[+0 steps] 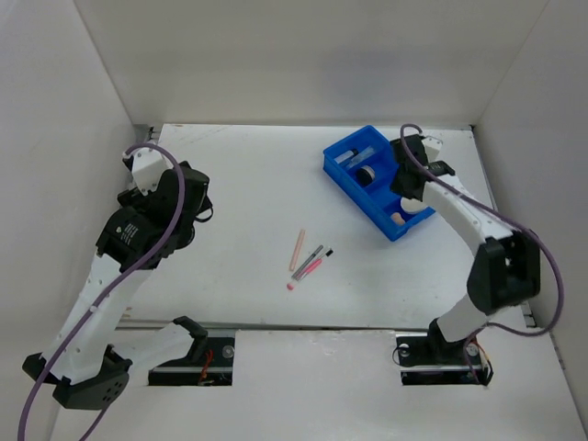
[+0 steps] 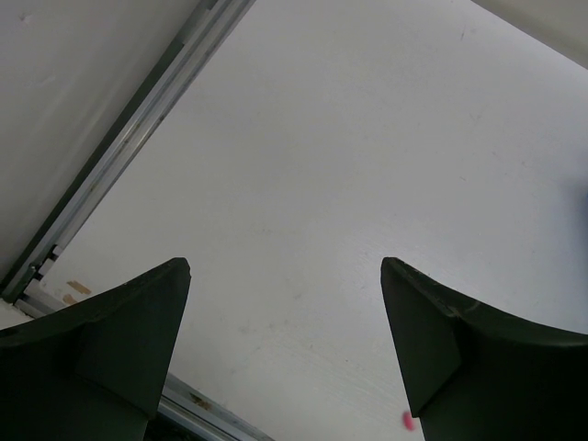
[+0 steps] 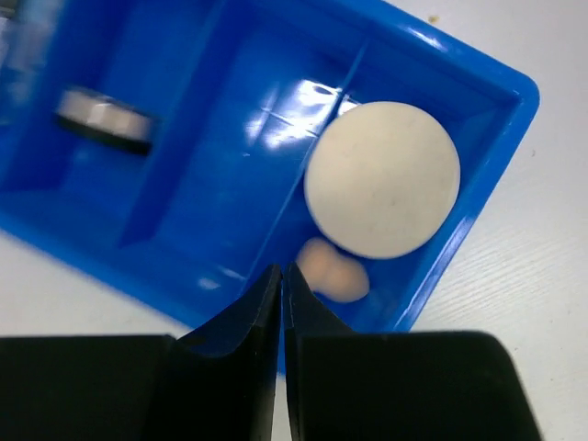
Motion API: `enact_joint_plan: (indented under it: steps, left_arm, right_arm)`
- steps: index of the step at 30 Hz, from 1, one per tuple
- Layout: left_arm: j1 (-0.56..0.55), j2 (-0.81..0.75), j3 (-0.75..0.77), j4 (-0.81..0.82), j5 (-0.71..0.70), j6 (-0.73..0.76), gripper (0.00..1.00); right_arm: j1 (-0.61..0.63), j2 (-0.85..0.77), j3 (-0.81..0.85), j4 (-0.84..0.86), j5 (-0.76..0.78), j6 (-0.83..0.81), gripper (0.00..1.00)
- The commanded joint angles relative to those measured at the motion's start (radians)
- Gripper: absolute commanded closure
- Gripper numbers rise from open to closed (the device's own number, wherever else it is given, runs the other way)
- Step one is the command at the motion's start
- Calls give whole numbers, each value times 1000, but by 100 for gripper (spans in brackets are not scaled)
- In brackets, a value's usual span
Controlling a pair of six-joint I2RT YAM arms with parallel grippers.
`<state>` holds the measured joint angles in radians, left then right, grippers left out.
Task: Organize the makeup
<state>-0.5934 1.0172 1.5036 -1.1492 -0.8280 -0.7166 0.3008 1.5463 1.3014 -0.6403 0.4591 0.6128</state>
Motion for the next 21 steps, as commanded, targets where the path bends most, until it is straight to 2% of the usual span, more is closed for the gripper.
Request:
enact_joint_plan:
  steps: [1, 8, 12, 15, 21]
  left_arm:
    - [4, -9, -2, 2, -2, 23, 18]
    - [14, -29, -2, -7, -11, 32, 18]
    - [14, -29, 7, -7, -11, 32, 18]
    - [14, -29, 16, -7, -11, 32, 18]
    - [14, -8, 17, 3, -11, 42, 18]
  right_arm:
    - [-50, 110, 73, -30, 41, -15, 90]
    - [-173, 299, 97, 106, -69, -80, 90]
    - [-183, 391, 173, 79, -79, -90, 90]
    - [-172, 318, 170, 76, -79, -90, 90]
    - [-141, 46, 157, 36, -79, -90, 90]
